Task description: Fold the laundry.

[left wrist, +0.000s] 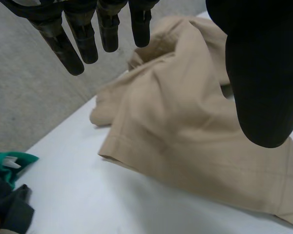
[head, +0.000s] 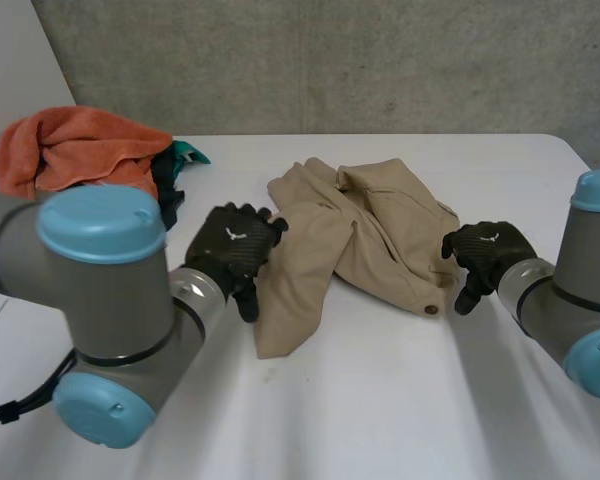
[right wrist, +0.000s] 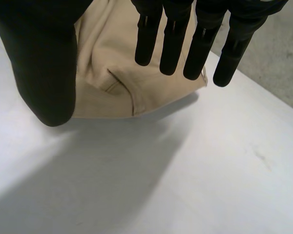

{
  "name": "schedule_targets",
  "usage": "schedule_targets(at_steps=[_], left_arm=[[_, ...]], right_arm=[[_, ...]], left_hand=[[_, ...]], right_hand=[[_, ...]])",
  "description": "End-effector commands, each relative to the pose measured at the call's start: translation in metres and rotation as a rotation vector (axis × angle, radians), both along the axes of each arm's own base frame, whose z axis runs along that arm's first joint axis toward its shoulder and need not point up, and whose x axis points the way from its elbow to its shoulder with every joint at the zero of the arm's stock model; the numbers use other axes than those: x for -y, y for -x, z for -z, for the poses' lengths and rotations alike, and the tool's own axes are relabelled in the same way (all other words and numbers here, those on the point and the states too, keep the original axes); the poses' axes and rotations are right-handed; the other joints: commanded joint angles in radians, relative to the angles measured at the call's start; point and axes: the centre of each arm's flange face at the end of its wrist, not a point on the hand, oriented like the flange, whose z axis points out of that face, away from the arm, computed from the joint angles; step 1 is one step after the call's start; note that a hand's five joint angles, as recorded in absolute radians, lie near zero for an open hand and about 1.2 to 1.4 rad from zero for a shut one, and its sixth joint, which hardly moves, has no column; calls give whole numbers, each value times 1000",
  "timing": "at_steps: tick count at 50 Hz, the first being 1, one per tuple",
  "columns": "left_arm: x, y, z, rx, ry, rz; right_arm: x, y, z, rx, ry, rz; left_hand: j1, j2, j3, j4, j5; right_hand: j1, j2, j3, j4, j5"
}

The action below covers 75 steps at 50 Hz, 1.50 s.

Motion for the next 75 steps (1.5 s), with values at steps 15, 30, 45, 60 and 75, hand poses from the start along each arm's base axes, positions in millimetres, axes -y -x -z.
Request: schedule_targets(at_steps=[15,30,45,60,75], left_arm=[[10,25,66,180,-180,31],[33,32,56,156,29,-110],[9,5,-80,-185,230,-94],[0,-16,-103,-259,259,-28],[33,-13,-19,-81,82,-123]], right_arm=[[2,-18,28,164,-39,39],[-4,-16,-2,90,13,-12],[3,10,-99,43,174,5],[73,-5,-146,152,413,-18],[122,-41,-58,0,475,101]], left_hand=[[-22,-29,-36,-27,-51],[1199,1193,1186,1195,1171],[1199,1193,1186,1195,1171],[1199,1193,1186,1195,1171],[1199,1193,1186,1195,1171]], right_hand=[[840,850,847,848,872],[890,901,897,898,923],[890,901,897,898,923],[890,901,897,898,923],[-332,-321,-324,-324,-299]])
